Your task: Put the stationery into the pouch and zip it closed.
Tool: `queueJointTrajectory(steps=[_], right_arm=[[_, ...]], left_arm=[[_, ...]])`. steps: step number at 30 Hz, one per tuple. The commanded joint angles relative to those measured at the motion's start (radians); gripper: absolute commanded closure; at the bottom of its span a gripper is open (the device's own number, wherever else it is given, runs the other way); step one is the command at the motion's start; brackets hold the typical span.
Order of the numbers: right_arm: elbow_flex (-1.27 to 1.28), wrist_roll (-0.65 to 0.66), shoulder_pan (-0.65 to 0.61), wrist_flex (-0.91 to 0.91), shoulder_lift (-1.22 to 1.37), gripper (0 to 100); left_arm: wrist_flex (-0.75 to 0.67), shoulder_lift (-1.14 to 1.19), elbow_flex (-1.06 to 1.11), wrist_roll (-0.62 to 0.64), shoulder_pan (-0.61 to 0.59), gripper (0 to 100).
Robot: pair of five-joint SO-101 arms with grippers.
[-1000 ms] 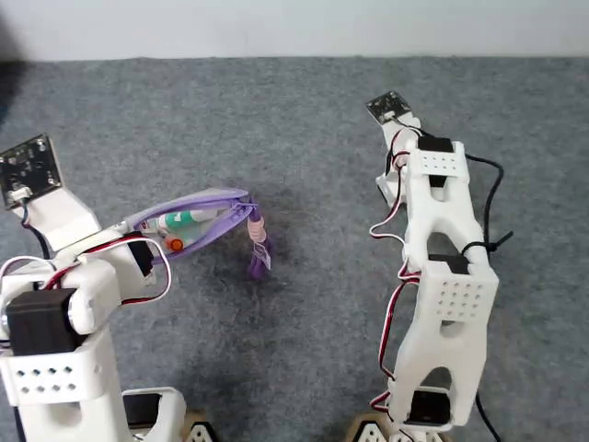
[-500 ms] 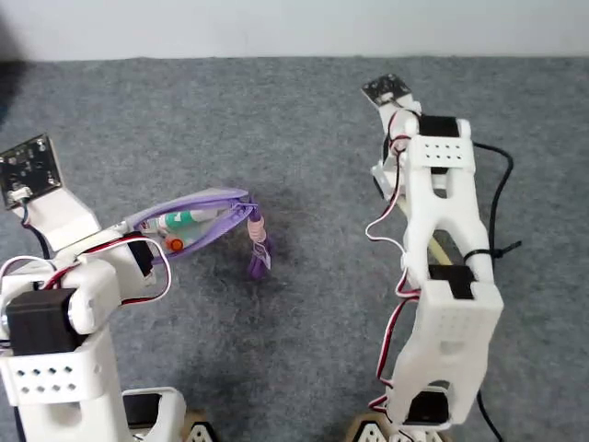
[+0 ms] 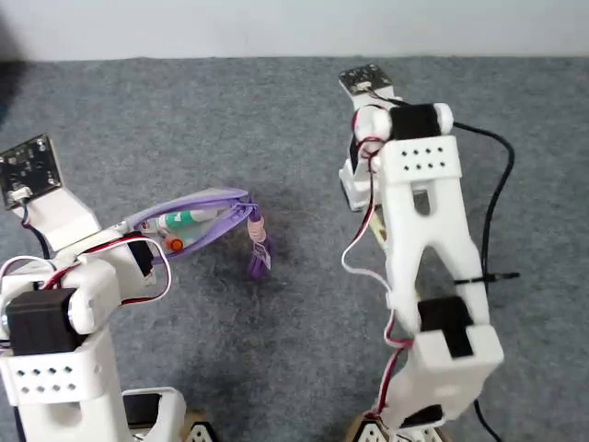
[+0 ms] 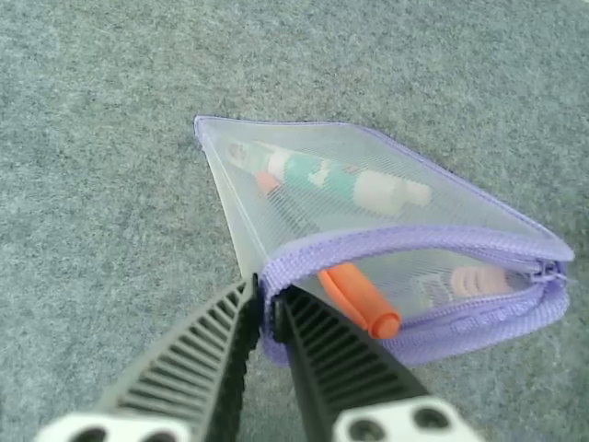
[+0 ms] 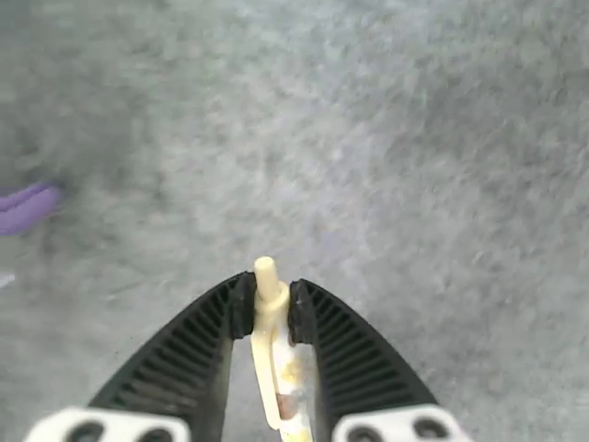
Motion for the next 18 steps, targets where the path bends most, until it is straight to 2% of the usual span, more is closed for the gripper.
queueJointTrajectory(steps=[1,8,18], right_arm=[[-0.023,-0.069,-0.044,0.044,-0.151,99.1],[0.123,-0.084,-0.171,0.044,-0.472,99.1],[0.279,-0.331,-0.481,-0.002,-0.905,99.1]], left_arm=[[-0.002,0.011,0.004,0.008,-0.002,99],[0.000,0.011,0.004,0.008,-0.002,99],[0.000,0.014,0.005,0.008,-0.002,99]])
